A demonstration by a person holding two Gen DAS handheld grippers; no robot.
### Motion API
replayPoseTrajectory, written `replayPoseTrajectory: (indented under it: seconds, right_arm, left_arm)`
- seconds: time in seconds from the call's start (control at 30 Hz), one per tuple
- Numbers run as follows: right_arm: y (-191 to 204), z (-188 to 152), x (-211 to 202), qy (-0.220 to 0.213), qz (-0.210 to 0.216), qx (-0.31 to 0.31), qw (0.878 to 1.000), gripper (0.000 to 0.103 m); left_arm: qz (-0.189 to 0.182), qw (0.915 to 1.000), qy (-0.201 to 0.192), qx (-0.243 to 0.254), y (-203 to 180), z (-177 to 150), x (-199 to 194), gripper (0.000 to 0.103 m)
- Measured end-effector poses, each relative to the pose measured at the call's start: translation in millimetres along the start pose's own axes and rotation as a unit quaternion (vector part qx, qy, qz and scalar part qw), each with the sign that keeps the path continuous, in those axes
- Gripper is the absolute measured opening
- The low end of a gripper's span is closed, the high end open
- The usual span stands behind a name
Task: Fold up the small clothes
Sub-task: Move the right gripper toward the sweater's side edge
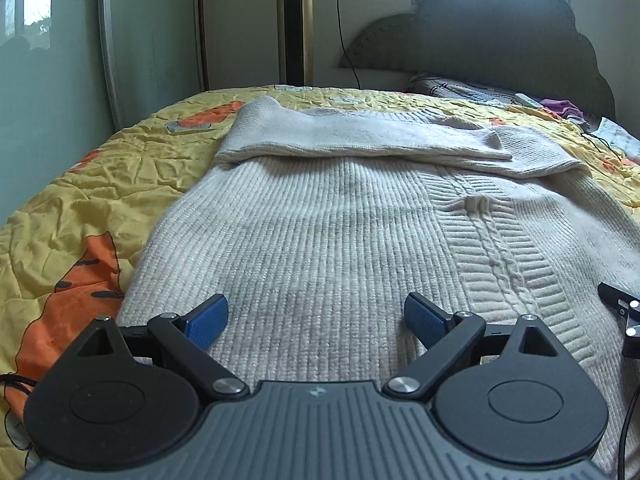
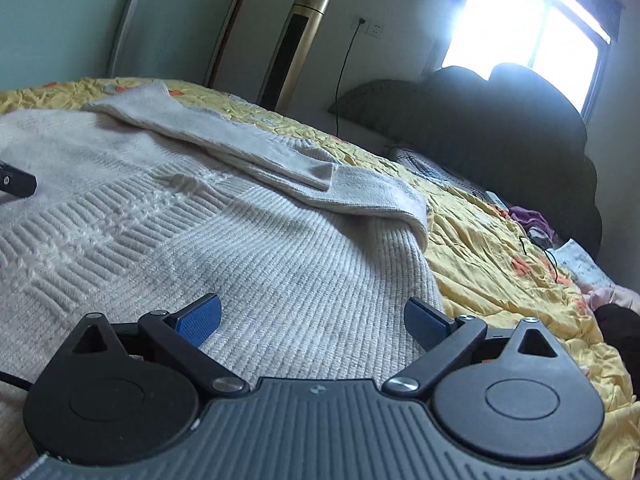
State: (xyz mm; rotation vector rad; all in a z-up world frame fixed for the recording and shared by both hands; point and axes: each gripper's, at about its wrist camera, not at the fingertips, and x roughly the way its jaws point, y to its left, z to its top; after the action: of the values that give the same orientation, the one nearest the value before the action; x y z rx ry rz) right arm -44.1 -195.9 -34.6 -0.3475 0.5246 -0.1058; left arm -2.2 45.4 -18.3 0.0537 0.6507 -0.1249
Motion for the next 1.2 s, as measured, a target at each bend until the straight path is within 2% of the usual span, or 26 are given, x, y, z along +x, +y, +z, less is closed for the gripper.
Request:
replayPoseTrajectory:
  seconds: [0.1,0.23,0.47,0.7,0.77,0.83,0.9,1.1,1.2]
  right_arm:
    - [7.9,0.4,1.7,0.000,-0.012,-0.025,1.000,0.100]
    - [8.1,0.5,-1.2,-0.004,-0.010,-0.035,0.999,0.100]
    - [-17.3,-5.0,-10.9,0.026,0.029,0.037,0.999,0.102]
    - [-36.7,-9.7,-38.2,0.021,0.045,0.073,0.996,0.102]
    - [-45.4,-11.3,-44.5,0.022,0.053,0.095,0.994,0.102]
    - [-55.8,-14.5,-49.8,0.030,0.060,0.128,0.989,0.101]
    - [-66.2,-18.9,-51.9,0.044,0.075,0.164,0.983,0.097]
    - [-88.9,-39.5,-57.0,0.072,0.137,0.253,0.955,0.087]
    - [-95.7,-47.5,-59.4,0.085,0.155,0.274,0.945,0.076]
  left_arm:
    - [-0.013,0.9999,0.002,-0.003,1.9,-0.7,-2.5,0.096]
    - [-0.026,0.9995,0.006,0.020,4.4,-0.7,-8.5,0.096]
    - [-0.033,0.9992,0.018,0.016,18.5,-2.2,-17.1,0.096]
    - [-0.041,0.9991,0.008,0.010,38.2,0.8,-39.1,0.096]
    - [-0.030,0.9995,0.001,0.011,46.9,1.9,-46.1,0.096]
    - [-0.016,0.9997,-0.002,0.017,56.4,1.9,-50.9,0.096]
    - [-0.019,0.9996,0.001,0.018,68.9,0.0,-55.0,0.096]
    - [-0.089,0.9948,0.047,-0.015,104.6,-12.5,-56.8,0.096]
    - [-0.123,0.9897,0.064,-0.035,113.9,-17.4,-53.3,0.096]
